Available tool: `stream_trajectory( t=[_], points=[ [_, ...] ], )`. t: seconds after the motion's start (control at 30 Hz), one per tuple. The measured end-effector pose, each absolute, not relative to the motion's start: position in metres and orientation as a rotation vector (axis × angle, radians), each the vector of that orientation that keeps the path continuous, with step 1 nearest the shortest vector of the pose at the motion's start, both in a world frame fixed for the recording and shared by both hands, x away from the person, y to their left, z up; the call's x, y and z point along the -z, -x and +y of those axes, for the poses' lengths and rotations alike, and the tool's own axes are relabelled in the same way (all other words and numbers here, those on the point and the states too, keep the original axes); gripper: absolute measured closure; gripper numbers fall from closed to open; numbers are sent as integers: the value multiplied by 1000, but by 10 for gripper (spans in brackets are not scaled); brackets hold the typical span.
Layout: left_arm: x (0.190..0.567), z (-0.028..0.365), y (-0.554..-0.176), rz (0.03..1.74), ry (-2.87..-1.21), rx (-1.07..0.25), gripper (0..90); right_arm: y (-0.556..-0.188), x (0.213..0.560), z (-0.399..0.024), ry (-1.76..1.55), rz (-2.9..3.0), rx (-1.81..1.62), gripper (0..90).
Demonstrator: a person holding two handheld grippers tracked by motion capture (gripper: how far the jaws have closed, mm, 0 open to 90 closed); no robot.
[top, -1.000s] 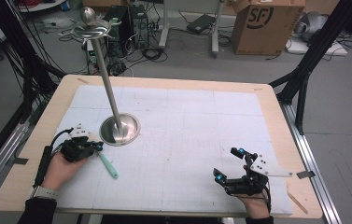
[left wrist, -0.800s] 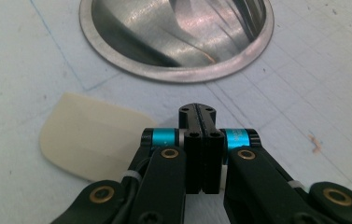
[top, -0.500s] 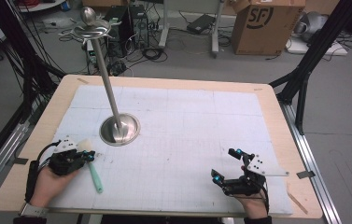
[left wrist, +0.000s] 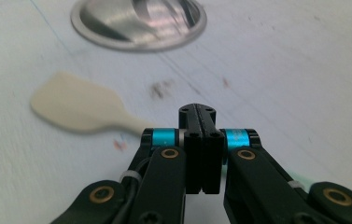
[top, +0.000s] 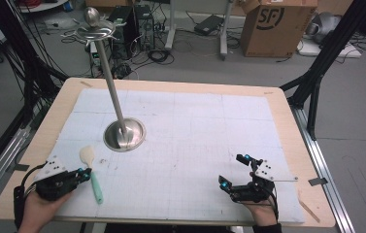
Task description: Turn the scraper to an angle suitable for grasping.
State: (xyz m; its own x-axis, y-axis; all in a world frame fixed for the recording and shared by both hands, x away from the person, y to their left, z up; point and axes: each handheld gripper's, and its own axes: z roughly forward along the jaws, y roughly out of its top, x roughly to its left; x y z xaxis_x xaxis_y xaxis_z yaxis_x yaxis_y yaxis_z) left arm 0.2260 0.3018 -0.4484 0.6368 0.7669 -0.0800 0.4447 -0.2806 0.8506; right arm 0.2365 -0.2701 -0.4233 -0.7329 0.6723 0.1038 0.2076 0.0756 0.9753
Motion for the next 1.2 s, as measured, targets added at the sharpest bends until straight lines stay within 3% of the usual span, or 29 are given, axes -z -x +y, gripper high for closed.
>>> stream_trajectory(
  t=[0.3,0.53,1.2],
  points=[
    [455,302,-219,886,-2010,-385,897,-238,421,-258,-833,2016,-1682,4],
    [454,279,-221,842,-2042,-370,897,-239,422,-262,-842,2006,-1681,4],
    [450,225,-273,898,-2056,-336,897,-239,422,-266,-854,2006,-1689,4]
  ],
)
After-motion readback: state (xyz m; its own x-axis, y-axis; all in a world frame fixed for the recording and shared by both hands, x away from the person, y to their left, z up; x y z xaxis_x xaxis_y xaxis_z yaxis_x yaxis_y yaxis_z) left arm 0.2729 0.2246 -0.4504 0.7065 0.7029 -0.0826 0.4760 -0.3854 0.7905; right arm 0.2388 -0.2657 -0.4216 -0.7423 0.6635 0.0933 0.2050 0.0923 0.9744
